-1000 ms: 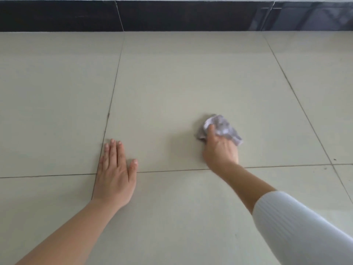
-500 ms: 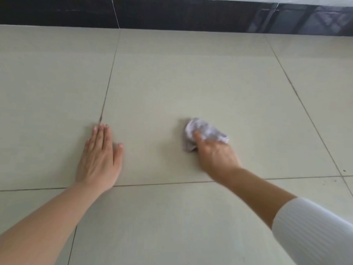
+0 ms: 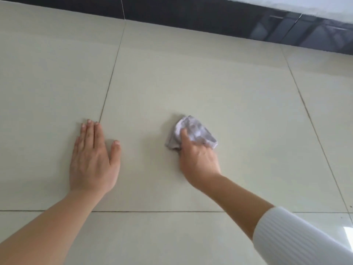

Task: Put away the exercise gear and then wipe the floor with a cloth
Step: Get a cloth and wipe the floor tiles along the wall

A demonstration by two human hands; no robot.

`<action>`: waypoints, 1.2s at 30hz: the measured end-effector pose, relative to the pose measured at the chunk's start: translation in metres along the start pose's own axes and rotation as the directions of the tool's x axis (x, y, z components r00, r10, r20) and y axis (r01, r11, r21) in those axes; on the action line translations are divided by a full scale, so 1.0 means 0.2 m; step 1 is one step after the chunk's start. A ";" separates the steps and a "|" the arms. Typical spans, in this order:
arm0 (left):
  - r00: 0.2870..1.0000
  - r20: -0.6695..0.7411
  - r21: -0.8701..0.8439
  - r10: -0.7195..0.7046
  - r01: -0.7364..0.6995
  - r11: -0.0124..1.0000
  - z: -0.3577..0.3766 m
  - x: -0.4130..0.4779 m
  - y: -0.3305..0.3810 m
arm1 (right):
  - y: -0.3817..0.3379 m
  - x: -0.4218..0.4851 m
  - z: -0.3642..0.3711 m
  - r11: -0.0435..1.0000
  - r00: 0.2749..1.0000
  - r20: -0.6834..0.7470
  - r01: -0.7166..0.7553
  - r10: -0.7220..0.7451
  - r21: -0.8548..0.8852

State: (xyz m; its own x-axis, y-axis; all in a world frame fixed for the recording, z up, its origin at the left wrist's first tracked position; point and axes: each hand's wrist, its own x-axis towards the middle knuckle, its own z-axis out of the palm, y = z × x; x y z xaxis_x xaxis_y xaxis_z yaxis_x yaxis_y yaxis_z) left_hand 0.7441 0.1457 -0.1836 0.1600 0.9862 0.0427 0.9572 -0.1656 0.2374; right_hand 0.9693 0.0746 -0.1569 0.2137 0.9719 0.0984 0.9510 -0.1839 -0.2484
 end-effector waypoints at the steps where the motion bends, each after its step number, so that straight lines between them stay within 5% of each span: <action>1: 1.000 -0.002 -0.005 -0.003 0.003 1.000 0.00 0.00 0.00 | -0.09 -0.07 0.01 0.991 0.987 0.087 0.129 -0.133 0.044; 4: 1.000 -0.003 -0.019 -0.016 0.016 1.000 -0.01 0.01 0.00 | -0.17 -0.21 0.00 0.870 0.839 0.230 0.474 -0.493 0.134; 6: 1.000 0.005 -0.021 -0.020 0.020 1.000 -0.01 0.00 0.01 | -0.07 -0.21 -0.01 0.830 0.804 0.208 0.544 -0.558 0.123; 8: 0.999 0.017 -0.027 -0.032 0.032 0.999 -0.02 0.00 0.02 | 0.05 -0.17 -0.03 0.904 0.889 0.161 0.423 -0.428 0.064; 11: 0.999 0.027 -0.033 -0.043 0.044 0.999 -0.03 0.00 0.03 | 0.26 -0.07 -0.08 0.998 0.997 0.072 0.042 -0.038 -0.056; 17: 0.999 0.028 -0.019 -0.041 0.042 0.999 -0.03 -0.01 0.02 | 0.41 0.42 -0.13 0.904 0.904 0.035 -0.427 0.426 0.003; 20: 0.999 0.026 -0.015 -0.044 0.044 0.999 -0.03 0.00 0.02 | 0.34 0.67 -0.07 0.857 0.851 0.106 -0.514 0.515 -0.034; 22: 0.999 0.025 -0.020 -0.041 0.042 0.999 -0.03 0.01 0.03 | 0.21 0.73 -0.04 0.910 0.901 0.128 -0.407 0.414 -0.075; 26: 0.998 0.026 -0.017 -0.053 0.054 0.998 -0.03 0.00 0.02 | -0.03 0.57 0.04 0.998 0.986 0.159 0.052 -0.057 0.036; 28: 0.998 0.027 -0.020 -0.051 0.052 0.998 -0.03 0.00 0.03 | -0.08 0.41 0.05 0.947 0.925 0.201 0.316 -0.321 0.060; 31: 0.997 0.046 -0.005 -0.060 0.060 0.998 -0.04 0.01 0.03 | -0.03 0.33 0.01 0.755 0.708 0.293 0.650 -0.643 0.085; 33: 0.996 0.054 -0.003 -0.064 0.064 0.998 -0.04 0.01 0.03 | 0.07 0.43 -0.02 0.790 0.756 0.277 0.613 -0.593 0.018; 36: 0.996 0.061 0.008 -0.071 0.070 0.997 -0.05 0.01 0.04 | 0.26 0.64 -0.06 0.983 0.988 0.100 0.127 -0.114 -0.136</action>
State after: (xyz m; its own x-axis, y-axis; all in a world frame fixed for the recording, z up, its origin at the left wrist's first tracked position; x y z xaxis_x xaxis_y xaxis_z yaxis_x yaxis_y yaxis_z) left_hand 0.7487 0.1458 -0.1725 0.1064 0.9938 -0.0338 0.9681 -0.0957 0.2316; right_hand 1.0487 0.1885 -0.1464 0.0805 0.9963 0.0291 0.9919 -0.0772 -0.1004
